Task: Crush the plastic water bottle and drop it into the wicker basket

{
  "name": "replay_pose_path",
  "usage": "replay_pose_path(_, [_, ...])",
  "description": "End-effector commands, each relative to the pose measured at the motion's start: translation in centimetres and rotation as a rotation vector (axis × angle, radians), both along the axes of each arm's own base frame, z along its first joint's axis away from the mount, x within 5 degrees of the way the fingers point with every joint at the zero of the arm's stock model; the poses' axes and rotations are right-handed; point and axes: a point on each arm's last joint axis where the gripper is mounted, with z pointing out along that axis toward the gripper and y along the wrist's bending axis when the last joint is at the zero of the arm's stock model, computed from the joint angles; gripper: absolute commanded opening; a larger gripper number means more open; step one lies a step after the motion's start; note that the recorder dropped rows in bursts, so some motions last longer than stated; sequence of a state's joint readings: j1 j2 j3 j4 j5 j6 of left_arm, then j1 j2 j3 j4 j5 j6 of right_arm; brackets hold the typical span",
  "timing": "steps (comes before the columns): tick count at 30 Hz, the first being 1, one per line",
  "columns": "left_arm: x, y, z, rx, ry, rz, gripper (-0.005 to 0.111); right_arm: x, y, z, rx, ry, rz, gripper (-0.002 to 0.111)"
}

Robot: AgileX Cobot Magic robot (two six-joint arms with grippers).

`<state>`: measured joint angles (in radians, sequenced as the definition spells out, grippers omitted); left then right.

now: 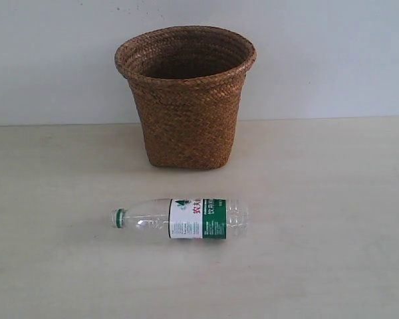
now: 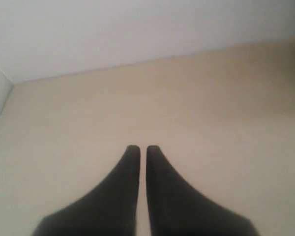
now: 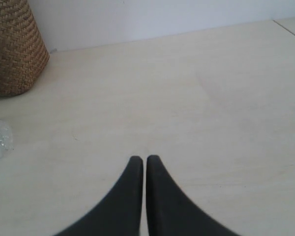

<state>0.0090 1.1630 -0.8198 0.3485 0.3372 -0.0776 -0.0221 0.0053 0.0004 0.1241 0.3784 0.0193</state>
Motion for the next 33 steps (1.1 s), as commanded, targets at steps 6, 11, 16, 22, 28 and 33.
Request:
replay_pose_path(6, [2.3, -6.0, -5.4, 0.342, 0.413, -0.749, 0.004, 0.0, 0.0, 0.1, -0.004, -0.013, -0.005, 0.000])
replay_pose_path(11, [2.7, -8.3, -6.9, 0.463, 0.394, -1.011, 0.004, 0.0, 0.0, 0.1, -0.004, -0.013, -0.005, 0.000])
replay_pose_path(16, [3.3, -10.2, -8.2, 0.525, 0.348, -1.159, 0.031, 0.0, 0.0, 0.1, -0.004, -0.013, -0.005, 0.000])
replay_pose_path(22, [4.7, -11.8, -9.7, 0.532, 0.269, -1.134, 0.078, 0.0, 0.0, 0.1, -0.004, -0.013, -0.005, 0.000])
replay_pose_path(28, [6.6, -12.5, -12.7, 0.595, 0.273, -1.160, 0.080, 0.0, 0.0, 0.1, -0.004, -0.013, -0.005, 0.000])
replay_pose_path(33, [8.4, -13.6, -15.3, 0.520, 0.339, -1.216, 0.080, 0.0, 0.0, 0.1, -0.004, -0.013, -0.005, 0.000])
